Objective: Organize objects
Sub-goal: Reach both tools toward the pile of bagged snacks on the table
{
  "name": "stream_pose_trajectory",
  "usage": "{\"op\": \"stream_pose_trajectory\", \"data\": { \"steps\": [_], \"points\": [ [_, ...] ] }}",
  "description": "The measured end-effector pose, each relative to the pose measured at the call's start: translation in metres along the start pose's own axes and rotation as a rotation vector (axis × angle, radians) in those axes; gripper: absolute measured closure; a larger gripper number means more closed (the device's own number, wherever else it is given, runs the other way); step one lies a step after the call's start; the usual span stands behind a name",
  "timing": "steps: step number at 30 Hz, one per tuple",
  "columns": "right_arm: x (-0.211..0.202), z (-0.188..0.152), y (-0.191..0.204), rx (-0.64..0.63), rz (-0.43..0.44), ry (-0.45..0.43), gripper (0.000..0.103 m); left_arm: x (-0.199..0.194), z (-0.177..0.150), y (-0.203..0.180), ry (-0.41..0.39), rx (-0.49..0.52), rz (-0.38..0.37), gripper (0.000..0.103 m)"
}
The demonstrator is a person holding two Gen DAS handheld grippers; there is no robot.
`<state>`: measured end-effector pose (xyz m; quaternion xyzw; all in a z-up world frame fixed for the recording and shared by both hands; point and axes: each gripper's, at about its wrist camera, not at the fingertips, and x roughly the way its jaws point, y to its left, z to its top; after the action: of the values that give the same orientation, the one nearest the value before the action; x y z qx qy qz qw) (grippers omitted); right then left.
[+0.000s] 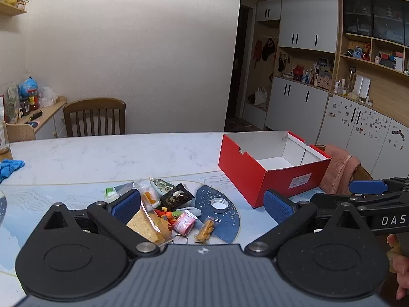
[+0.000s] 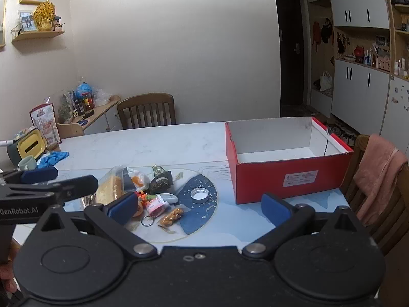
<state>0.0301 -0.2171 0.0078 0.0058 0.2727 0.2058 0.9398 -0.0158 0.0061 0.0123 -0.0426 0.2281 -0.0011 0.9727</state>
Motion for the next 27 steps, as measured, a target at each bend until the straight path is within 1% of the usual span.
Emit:
{"op": "stream_pose_trajectory", "data": {
  "steps": [8, 13, 17, 21, 27],
  "points": [
    [0.001, 0.002, 0.001, 0.010, -0.016, -0.011, 0.000, -0.004, 0.003, 0.002, -0.026, 0.008, 0.017, 0.000],
    [0.004, 0.003, 0.002, 0.003, -0.005, -0.010, 0.000, -0.003, 0.004, 0.010, -0.014, -0.024, 0.023, 0.000],
    [0.006, 0.005, 0.005, -0.002, -0.025, -0.014, 0.000, 0.000, 0.004, 0.017, -0.005, -0.046, 0.015, 0.000],
    [0.009, 0.006, 0.009, 0.001, -0.007, -0.005, 0.000, 0.002, 0.004, 0.022, 0.007, -0.054, 0.029, 0.000],
    [0.014, 0.007, 0.019, -0.026, 0.012, -0.004, 0.000, 0.006, 0.004, 0.031, 0.017, -0.058, 0.050, 0.000]
  ]
}}
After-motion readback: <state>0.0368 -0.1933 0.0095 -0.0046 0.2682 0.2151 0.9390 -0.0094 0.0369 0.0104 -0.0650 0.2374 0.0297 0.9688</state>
